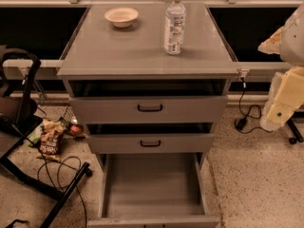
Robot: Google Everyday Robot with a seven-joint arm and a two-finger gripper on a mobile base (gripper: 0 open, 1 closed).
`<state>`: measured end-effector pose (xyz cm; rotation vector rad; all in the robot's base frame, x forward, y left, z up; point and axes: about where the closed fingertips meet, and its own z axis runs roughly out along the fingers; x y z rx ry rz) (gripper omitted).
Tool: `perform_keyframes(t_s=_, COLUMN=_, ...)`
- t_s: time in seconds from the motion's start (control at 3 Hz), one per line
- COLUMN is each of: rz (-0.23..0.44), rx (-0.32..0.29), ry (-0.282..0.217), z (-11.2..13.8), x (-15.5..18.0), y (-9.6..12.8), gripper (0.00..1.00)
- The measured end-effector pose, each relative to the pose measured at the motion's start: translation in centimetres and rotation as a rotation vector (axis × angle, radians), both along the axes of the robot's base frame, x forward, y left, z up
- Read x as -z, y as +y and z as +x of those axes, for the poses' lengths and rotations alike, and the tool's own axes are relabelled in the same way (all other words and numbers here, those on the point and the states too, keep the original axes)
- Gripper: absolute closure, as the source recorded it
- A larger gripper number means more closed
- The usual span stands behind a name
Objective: Place blue plastic bottle into bottom drawer
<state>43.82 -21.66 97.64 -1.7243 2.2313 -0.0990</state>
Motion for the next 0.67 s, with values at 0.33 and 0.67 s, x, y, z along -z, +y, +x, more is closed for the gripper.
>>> perform_keyframes(t_s=0.33, rz=0.0, rx=0.0, ry=0.0, z=0.0, x=0.0, y=0.0, gripper=0.0)
perform_keyframes(t_s=0.67, rz=0.061, rx=0.025, ry=-0.061, z=1.8, x=-0.3, y=-0.9, gripper=0.0)
